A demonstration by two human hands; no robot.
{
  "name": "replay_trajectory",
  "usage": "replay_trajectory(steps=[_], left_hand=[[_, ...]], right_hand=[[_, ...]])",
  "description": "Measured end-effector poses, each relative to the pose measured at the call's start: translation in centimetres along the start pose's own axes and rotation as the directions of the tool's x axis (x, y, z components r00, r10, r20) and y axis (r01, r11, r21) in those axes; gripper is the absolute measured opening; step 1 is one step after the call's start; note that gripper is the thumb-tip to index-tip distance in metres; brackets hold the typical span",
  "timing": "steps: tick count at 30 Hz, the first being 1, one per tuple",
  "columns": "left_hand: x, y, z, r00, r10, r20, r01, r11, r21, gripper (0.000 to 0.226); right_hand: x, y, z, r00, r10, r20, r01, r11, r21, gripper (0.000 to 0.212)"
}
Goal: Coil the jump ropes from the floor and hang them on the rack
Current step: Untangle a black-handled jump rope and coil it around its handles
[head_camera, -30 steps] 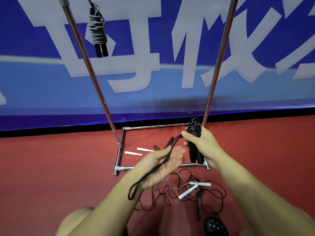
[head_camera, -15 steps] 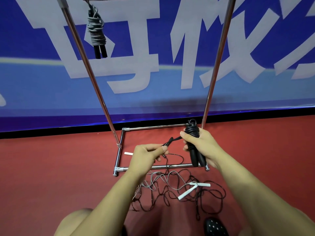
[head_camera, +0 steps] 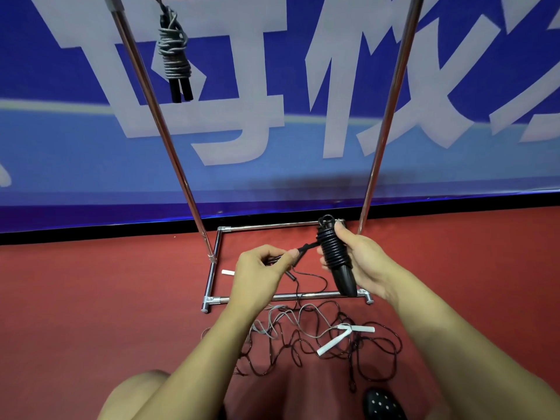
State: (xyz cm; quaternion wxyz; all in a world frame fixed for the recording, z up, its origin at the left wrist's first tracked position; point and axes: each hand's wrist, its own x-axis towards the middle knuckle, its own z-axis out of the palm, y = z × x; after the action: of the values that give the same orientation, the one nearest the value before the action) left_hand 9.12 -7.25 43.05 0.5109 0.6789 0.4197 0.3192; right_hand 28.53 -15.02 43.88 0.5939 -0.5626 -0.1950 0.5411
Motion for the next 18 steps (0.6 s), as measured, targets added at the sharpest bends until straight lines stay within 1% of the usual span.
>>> replay_trajectory(steps=[5, 7, 9, 13, 16, 18], left_hand=[[0.2, -0.3, 0.3, 0.999, 0.033, -0.037, -0.026, 0.986, 0.163, 0.015], [0.1, -0.3, 0.4, 0.997, 0.063, -0.043, -0.054, 0.98, 0.189, 0.015], [-0.1, 0.0, 0.5, 0.996, 0.084, -0.02, -0.079, 0.978, 0.193, 0.016], [-0.4, 0.3, 0.4, 0.994, 0.109, 0.032, -0.114, 0.968, 0.225, 0.016], [-0.3, 0.1, 0.4, 0.99, 0.126, 0.061, -0.138, 0.955, 0.262, 0.015], [-0.5, 0.1, 0.5, 0.984, 0.155, 0.083, -0.173, 0.938, 0.302, 0.014]], right_hand=[[0.4, 0.5, 0.3, 0.998, -0.068, -0.006, 0.068, 0.998, 0.016, 0.047], [0.6, 0.8, 0.4, 0.997, -0.075, 0.004, 0.075, 0.997, 0.006, 0.044], [0.6, 1.1, 0.7, 0.997, -0.072, 0.021, 0.072, 0.997, -0.013, 0.041], [0.2, 1.7, 1.0, 0.995, -0.044, 0.085, 0.053, 0.993, -0.103, 0.037], [0.0, 1.8, 1.0, 0.996, -0.048, 0.069, 0.061, 0.98, -0.191, 0.04], [-0.1, 1.9, 0.9, 0.996, -0.065, 0.057, 0.079, 0.955, -0.285, 0.043]])
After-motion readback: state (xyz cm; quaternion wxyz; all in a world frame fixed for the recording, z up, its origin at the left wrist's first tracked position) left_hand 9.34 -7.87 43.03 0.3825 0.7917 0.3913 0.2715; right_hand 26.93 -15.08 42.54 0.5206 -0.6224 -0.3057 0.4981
